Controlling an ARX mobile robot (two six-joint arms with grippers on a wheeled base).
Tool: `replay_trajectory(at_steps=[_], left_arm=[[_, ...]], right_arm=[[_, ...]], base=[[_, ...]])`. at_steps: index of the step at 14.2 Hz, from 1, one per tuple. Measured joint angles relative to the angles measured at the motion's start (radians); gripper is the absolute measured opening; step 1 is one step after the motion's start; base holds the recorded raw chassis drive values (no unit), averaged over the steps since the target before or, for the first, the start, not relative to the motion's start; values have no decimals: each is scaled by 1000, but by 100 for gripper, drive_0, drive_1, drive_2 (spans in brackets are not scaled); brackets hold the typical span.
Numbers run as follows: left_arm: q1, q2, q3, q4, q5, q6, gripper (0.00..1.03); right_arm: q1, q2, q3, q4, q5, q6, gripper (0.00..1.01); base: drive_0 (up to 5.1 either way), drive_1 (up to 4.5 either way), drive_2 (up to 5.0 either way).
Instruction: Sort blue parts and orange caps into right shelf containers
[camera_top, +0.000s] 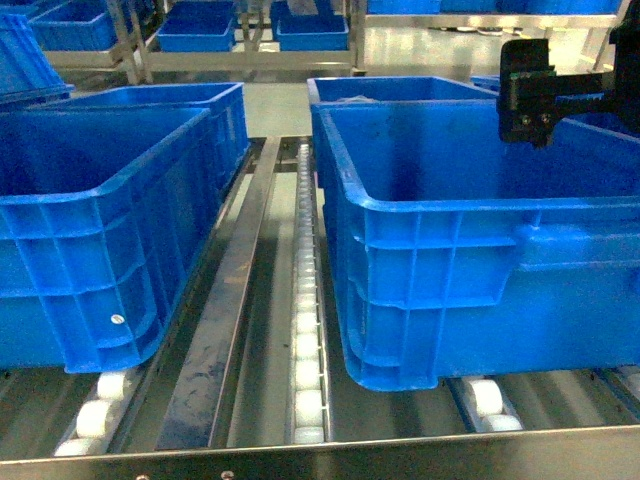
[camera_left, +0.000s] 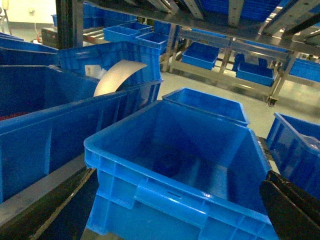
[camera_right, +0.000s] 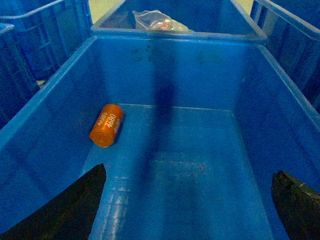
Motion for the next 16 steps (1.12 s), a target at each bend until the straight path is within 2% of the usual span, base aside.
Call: replay_trajectory(at_steps=[3,6,8,12,16], left_arm=[[0,0,0,0,0,0,98],[0,0,0,0,0,0,98],[0,0,0,0,0,0,98],[0,0,0,0,0,0,98],[0,0,0,0,0,0,98]], right_arm=[[0,-51,-35,-3,0,11,98],[1,-192,-135,20,-16,10,98],[-8,-328,-219,-19,-32,10,98],[-75,-659,-397,-217,-74,26,98],[-170,-949,-455,-404,-138,14,98]], base=[[0,0,0],[0,0,0],[0,0,0],[0,0,0],[0,0,0]])
